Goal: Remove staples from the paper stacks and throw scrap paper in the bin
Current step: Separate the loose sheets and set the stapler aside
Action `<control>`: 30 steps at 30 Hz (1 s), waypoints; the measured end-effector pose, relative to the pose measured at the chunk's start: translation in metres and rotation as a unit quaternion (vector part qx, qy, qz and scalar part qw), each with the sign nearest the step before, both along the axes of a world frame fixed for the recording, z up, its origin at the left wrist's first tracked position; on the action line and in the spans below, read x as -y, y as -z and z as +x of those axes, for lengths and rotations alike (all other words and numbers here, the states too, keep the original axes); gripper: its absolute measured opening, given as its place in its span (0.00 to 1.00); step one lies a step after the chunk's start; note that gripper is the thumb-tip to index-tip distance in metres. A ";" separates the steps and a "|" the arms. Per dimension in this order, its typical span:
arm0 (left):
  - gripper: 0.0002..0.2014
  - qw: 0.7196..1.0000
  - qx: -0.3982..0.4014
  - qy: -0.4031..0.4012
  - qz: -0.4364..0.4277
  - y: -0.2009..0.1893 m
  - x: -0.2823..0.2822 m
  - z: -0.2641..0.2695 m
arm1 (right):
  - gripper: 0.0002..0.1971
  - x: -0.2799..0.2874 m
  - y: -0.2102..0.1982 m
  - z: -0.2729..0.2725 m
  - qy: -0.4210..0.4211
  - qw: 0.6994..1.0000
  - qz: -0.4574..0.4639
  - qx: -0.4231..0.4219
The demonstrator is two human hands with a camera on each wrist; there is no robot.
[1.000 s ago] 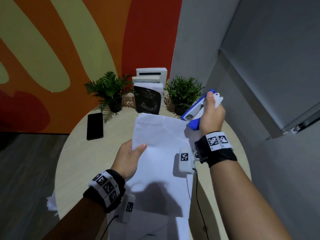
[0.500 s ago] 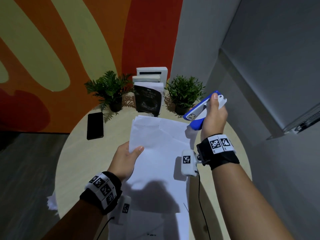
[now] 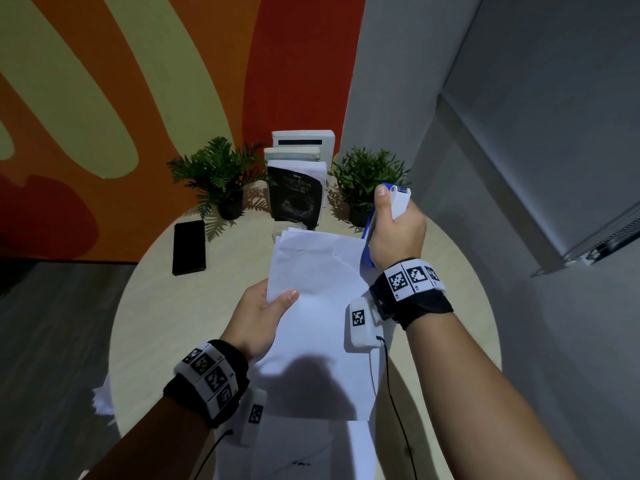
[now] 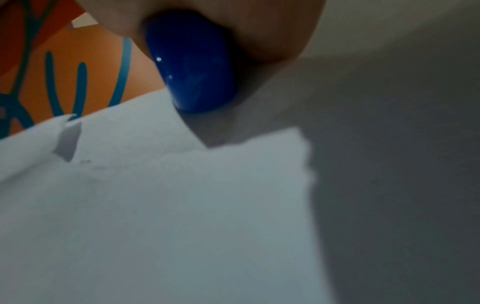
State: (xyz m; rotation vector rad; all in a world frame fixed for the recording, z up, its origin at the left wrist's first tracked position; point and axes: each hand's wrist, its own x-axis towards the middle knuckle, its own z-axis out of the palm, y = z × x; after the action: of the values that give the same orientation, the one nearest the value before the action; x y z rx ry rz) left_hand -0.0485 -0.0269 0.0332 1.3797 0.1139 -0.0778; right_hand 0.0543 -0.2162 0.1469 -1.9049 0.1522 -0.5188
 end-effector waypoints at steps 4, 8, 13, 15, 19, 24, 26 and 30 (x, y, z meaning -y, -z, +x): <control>0.15 1.000 0.002 -0.019 0.001 -0.002 -0.003 0.000 | 0.16 0.009 -0.005 0.002 -0.016 0.999 0.022 -0.028; 0.13 0.999 0.000 -0.035 0.005 -0.004 -0.006 0.001 | 0.16 0.025 -0.010 0.008 0.006 0.993 0.120 -0.018; 0.14 0.999 -0.001 -0.049 0.018 -0.006 -0.006 0.003 | 0.15 0.026 -0.010 0.004 0.014 0.991 0.134 -0.013; 0.13 0.997 -0.008 -0.067 0.025 -0.004 -0.009 0.004 | 0.13 0.030 -0.005 0.002 0.057 0.986 0.157 0.003; 0.15 0.993 -0.025 -0.093 0.061 -0.002 -0.018 0.000 | 0.16 0.042 0.035 -0.005 0.143 0.978 0.123 -0.089; 0.15 0.989 -0.037 -0.102 0.096 -0.001 -0.019 -0.005 | 0.19 0.052 0.131 -0.045 -0.019 0.918 -0.206 -0.338; 0.15 0.989 -0.037 -0.097 0.108 -0.001 -0.019 -0.006 | 0.21 0.054 0.161 -0.058 -0.073 0.866 -0.304 -0.391; 0.13 0.988 -0.047 -0.093 0.118 -0.005 -0.018 -0.008 | 0.21 0.055 0.181 -0.069 -0.080 0.811 -0.375 -0.442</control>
State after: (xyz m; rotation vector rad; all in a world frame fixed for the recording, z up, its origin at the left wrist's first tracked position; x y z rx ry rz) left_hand -0.0563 -0.0086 0.0378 1.5946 0.3384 0.0283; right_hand -0.0147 -0.2708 -0.0336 -2.7845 0.4288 0.5730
